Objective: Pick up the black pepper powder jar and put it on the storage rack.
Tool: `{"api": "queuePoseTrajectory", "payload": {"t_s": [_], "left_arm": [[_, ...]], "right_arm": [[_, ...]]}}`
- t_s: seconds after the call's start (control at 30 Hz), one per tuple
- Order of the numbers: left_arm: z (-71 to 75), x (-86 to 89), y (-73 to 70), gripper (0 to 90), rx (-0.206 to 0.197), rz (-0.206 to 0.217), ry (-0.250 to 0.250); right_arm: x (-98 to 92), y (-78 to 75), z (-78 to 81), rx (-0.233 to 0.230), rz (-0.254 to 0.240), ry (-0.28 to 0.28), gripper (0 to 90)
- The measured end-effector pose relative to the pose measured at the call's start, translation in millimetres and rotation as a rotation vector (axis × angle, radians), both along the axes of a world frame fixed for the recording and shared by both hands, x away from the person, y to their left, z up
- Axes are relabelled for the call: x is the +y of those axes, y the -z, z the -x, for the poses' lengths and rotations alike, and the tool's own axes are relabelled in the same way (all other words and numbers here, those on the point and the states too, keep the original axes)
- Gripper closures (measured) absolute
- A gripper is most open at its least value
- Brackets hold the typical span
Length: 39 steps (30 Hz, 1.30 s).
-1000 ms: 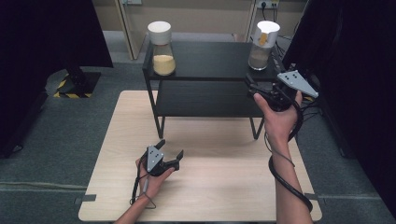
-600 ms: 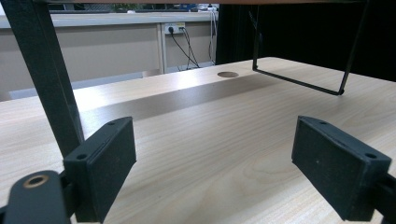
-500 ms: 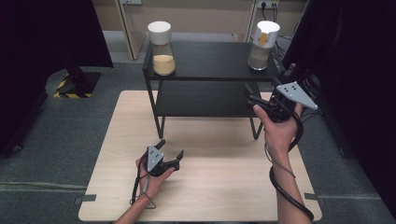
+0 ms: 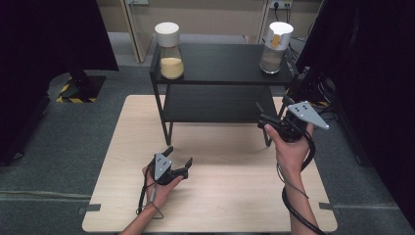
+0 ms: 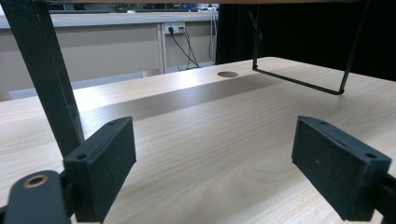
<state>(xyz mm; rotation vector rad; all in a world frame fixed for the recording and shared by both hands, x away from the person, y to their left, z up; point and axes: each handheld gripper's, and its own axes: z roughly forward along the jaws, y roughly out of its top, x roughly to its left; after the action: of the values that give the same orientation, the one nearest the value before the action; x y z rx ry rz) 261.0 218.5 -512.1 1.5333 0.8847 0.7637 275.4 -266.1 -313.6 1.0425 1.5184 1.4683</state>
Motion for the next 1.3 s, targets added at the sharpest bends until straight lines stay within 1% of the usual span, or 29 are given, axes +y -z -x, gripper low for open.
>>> {"api": "queuePoseTrajectory", "payload": {"t_s": [0.4, 0.6, 1.0, 1.3], "left_arm": [[-0.2, -0.1, 0.0, 13.3, 0.000, 0.001, 0.000], [-0.2, -0.2, 0.1, 13.4, 0.000, 0.000, 0.000], [0.2, -0.3, 0.3, 13.4, -0.001, 0.001, -0.001], [0.2, -0.6, 0.4, 13.4, -0.003, 0.000, -0.002]], "right_arm": [[0.3, 23.5, 8.1, 0.037, 0.002, -0.010, 6.7], [-0.9, 39.2, 13.5, 0.062, -0.001, -0.022, 6.7], [-2.9, 60.5, 20.4, 0.090, -0.013, -0.018, 6.7], [-5.4, 82.7, 25.3, 0.136, -0.014, -0.017, 6.7]]}}
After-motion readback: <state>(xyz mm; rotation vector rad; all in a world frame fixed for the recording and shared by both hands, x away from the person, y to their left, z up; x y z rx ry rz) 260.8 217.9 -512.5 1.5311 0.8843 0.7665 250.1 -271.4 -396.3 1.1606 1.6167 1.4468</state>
